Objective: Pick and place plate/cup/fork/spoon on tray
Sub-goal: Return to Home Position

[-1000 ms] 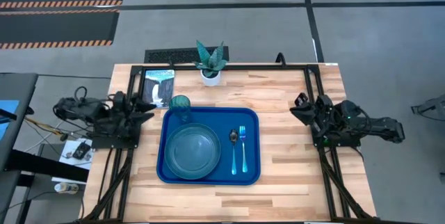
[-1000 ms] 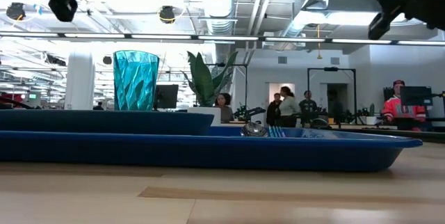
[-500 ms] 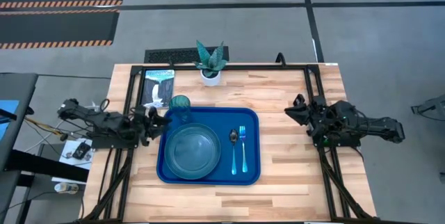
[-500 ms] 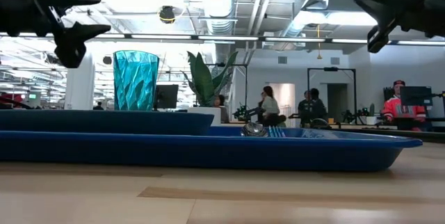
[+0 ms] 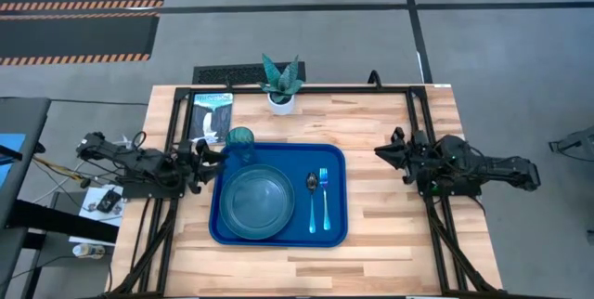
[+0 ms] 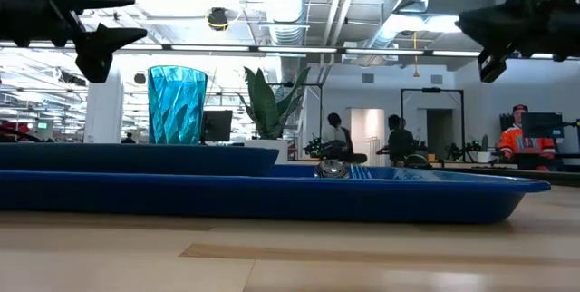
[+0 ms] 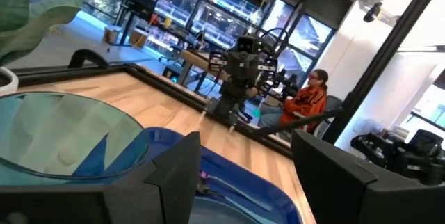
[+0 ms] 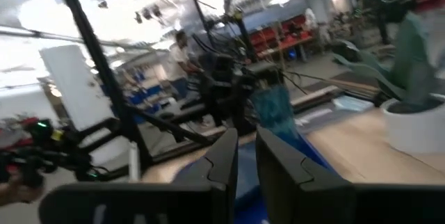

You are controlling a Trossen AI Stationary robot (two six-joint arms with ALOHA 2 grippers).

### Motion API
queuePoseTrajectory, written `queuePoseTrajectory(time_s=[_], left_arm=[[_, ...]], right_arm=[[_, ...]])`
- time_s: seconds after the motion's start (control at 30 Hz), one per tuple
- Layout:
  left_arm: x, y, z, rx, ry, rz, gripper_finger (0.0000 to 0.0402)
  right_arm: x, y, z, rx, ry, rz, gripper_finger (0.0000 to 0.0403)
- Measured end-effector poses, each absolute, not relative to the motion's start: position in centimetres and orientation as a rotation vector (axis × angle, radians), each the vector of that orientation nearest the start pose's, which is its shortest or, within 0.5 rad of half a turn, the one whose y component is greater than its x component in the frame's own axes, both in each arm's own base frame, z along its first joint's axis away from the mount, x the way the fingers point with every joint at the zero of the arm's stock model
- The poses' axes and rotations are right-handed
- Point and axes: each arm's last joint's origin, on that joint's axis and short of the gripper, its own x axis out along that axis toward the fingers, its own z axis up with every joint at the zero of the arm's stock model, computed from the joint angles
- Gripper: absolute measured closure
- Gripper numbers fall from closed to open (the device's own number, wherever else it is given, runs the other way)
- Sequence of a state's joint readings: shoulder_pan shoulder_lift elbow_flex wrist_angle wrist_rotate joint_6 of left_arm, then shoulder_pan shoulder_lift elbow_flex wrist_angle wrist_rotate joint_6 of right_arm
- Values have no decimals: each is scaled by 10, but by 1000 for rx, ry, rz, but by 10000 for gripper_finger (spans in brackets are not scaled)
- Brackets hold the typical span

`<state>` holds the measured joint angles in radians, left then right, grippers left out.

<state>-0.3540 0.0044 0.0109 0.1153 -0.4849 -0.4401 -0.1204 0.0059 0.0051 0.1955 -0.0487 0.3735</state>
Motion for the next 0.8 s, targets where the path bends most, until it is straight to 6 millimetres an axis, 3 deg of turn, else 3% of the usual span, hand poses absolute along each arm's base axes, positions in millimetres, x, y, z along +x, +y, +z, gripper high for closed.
queuePoseTrajectory(time_s=[0.5, 0.8], left_arm=[[92, -20, 176, -492, -120, 100, 189], [93, -20, 175, -490, -117, 100, 189]], right_arm=[[96, -17, 170, 324, -104, -288, 326], [96, -17, 170, 293, -95, -296, 326]])
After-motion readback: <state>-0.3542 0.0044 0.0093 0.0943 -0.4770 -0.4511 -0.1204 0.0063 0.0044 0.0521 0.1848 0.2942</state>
